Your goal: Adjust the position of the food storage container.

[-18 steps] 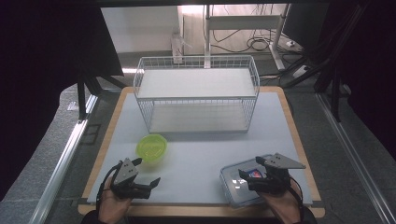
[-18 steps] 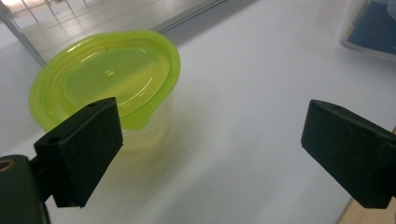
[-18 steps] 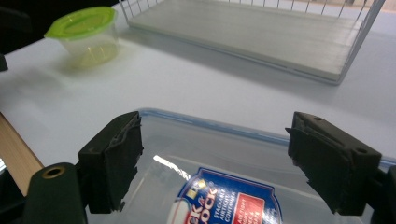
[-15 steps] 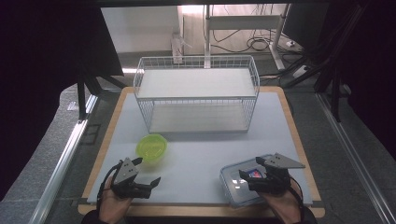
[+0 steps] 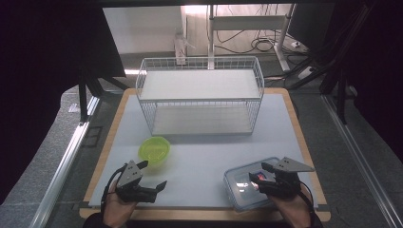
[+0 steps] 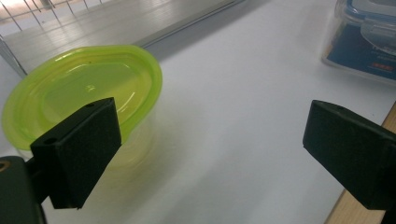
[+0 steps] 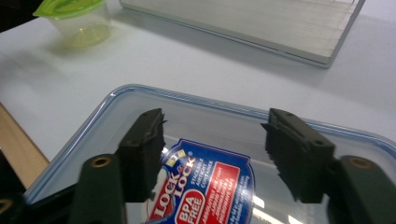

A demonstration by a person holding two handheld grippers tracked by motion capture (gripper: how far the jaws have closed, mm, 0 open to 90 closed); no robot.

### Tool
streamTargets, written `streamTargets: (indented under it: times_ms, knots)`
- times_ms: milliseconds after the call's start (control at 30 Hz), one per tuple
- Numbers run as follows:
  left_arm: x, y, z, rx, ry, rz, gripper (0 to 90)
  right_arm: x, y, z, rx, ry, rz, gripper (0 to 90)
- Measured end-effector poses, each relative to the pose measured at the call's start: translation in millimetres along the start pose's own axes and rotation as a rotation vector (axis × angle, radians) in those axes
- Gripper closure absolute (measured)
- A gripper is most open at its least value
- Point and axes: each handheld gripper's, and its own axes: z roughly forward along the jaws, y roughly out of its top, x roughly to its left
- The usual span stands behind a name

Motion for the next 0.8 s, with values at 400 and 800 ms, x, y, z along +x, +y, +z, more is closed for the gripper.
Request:
streamTargets:
  times_ms: [400, 800]
  knots:
    - [-40.3, 13.6, 9.3, -0.047, -0.124, 0.026, 46.2, -39.4, -17.7, -49.3, 0.015, -0.110, 0.063, 81.8]
    - [-84.1, 18.0, 44.1, 0.051, -0.299, 0.068, 84.0, -57.9, -45.2, -71.9, 0.075, -0.197, 0.120, 89.8]
